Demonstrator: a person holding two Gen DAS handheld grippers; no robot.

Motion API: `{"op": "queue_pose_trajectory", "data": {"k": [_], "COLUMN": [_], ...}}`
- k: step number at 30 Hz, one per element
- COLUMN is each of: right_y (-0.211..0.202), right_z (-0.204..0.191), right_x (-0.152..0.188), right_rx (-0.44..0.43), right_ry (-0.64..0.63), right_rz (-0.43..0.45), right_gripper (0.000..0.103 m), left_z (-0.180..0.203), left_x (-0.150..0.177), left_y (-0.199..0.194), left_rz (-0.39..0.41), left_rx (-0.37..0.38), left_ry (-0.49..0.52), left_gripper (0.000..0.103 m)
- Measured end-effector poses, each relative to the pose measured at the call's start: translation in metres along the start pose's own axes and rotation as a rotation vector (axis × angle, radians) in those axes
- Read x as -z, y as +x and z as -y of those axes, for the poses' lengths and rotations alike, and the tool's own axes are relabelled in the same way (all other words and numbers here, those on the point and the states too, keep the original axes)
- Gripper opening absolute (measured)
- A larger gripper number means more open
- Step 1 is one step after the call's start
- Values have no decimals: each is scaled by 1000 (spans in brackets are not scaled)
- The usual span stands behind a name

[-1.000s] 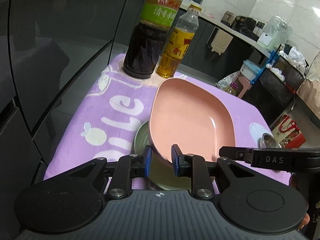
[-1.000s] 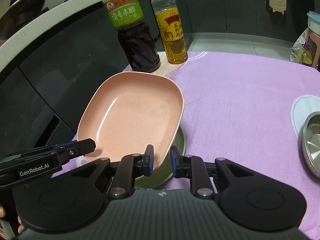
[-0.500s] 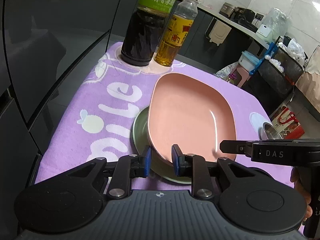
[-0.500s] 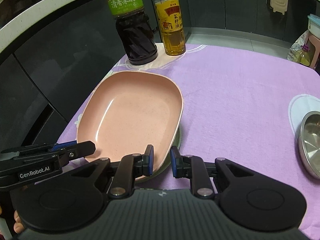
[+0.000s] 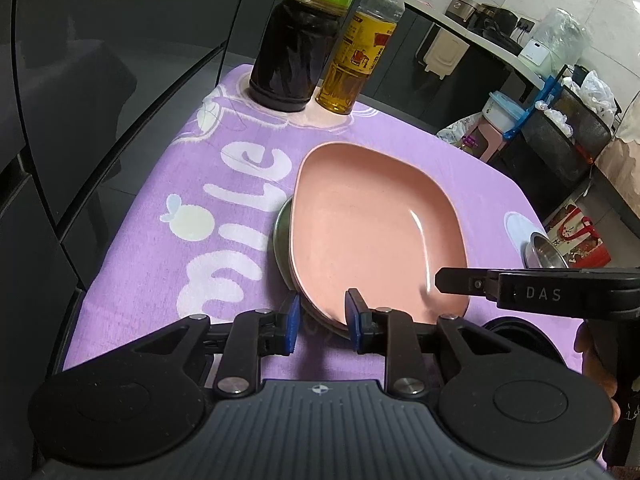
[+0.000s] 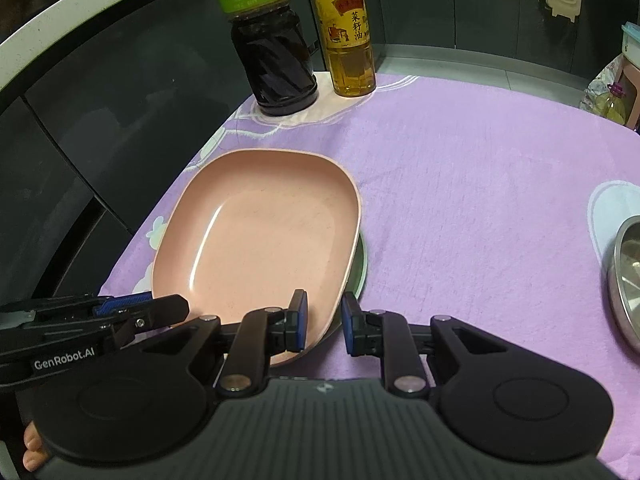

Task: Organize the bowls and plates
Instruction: 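Open both grippers and lift away from the pink bowl, then move both grippers toward the steel bowl's rim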

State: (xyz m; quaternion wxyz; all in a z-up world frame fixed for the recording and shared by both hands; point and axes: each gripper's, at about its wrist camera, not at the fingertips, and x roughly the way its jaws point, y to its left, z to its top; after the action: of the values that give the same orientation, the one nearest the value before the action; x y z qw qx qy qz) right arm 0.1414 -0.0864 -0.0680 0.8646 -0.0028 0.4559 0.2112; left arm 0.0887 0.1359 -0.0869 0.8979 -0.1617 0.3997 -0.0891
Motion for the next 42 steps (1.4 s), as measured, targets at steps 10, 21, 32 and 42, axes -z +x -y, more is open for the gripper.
{"op": "queue_pose_trajectory", "data": {"k": [10,21,32,42], "right_y": [-11,-26,-43,-66], "right_z": [4,15,41,77], "right_x": [2,8,17,30], "right_rx": [0,1,22,42], "right_ry": [23,57,123,210], "right_rz": [37,68,104,154], "right_gripper": [17,17,17,17], "left_z": [-2,8,41,89], "left_x": [0,-4,-15,-21], "left_y": [-12,-40,-50,-29], "left_rz": [37,135,178,135], "left_rx": [6,-23,8,62], "left_ry": [-9,22,79,162], "left_gripper": [25,25,25,26]}}
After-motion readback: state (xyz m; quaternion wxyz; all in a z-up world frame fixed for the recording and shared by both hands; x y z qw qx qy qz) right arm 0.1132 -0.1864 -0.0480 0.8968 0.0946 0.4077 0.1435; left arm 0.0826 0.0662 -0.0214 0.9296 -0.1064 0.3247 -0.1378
